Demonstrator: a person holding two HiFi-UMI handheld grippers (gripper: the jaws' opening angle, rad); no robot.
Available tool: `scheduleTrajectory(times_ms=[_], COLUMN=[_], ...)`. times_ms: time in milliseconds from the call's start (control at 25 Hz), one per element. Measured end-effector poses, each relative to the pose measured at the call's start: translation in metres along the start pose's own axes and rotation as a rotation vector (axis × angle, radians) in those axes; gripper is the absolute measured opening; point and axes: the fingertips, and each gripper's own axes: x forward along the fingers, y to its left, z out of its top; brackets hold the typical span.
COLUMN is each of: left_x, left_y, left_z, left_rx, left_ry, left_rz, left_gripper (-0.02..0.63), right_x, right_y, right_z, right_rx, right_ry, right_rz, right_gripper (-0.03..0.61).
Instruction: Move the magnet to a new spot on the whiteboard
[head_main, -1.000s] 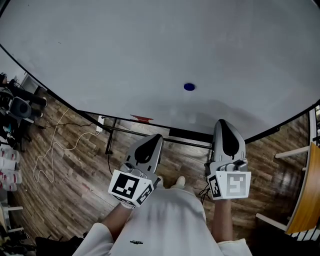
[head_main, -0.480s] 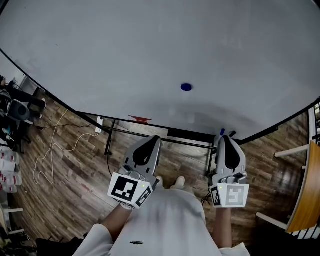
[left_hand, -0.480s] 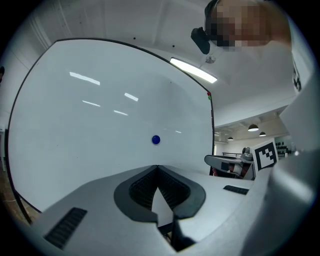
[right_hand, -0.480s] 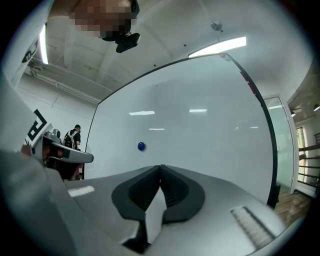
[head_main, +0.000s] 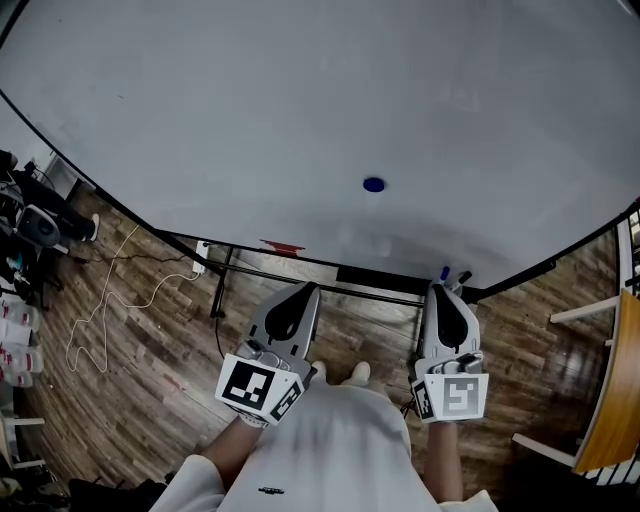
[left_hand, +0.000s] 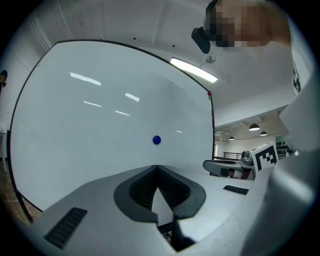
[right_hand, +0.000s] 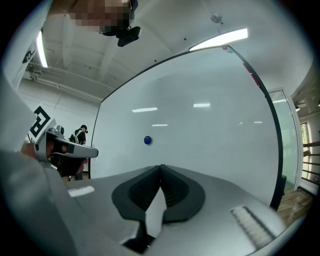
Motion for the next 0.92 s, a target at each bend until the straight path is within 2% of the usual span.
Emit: scheduleTrajectory(times_ms=[920], left_x=[0.005], left_y=[-0.008], left_z=[0.003], left_rx=[0.011], left_ry=[0.001], left_rz=[-0.018], left_gripper=[0.006], right_x=[0.0], right_y=[-0.007], right_z=[0.007], right_rx=[0.029], right_ry=[-0.017], right_rz=[-0.004], right_gripper=[0.009])
